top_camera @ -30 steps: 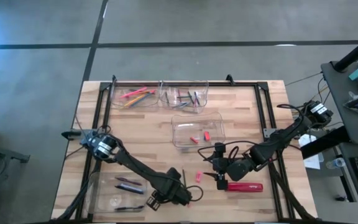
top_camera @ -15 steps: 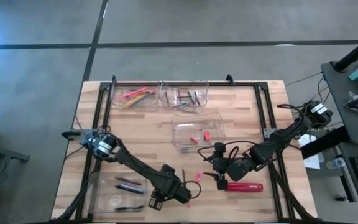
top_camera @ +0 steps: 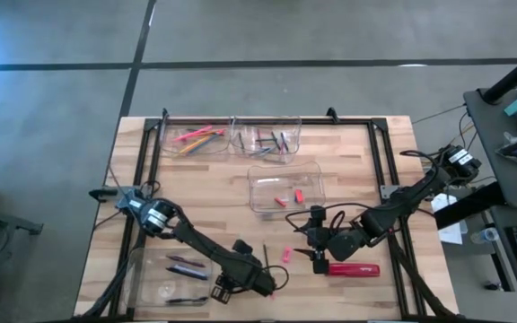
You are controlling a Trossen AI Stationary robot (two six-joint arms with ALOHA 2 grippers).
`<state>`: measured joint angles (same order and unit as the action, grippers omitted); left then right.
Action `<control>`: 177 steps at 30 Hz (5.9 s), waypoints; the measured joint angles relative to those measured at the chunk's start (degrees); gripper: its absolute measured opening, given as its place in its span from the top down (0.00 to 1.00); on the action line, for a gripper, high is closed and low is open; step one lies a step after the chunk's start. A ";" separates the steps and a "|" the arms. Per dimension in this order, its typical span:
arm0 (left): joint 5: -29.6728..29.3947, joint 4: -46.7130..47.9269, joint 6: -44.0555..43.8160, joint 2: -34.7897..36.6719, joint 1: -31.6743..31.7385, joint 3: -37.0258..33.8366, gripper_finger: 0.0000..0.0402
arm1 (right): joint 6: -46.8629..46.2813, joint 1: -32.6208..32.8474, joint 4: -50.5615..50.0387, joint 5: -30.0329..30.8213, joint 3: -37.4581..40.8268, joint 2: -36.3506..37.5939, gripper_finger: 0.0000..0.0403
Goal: Sort crayons/erasers/pens/pencils in bins
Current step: Put the red crayon into the top right transparent bin, then put the pink eraser into the middle transparent bin
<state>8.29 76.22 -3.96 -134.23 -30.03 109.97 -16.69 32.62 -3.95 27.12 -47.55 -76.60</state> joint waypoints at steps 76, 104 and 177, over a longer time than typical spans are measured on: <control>-7.29 -53.20 12.05 28.76 60.17 -21.01 1.00 | -0.43 6.85 -5.11 8.06 -0.02 8.20 0.39; -13.18 -77.43 10.16 61.52 34.05 -43.70 0.60 | -1.98 6.74 0.79 9.06 3.47 8.13 0.39; -36.06 -116.05 10.90 64.74 7.40 -72.37 0.61 | -23.52 0.59 20.17 -6.27 4.58 -25.79 0.69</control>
<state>-27.77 -39.83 6.94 -69.49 -22.63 37.60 -40.21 33.21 16.22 20.86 -42.97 -102.39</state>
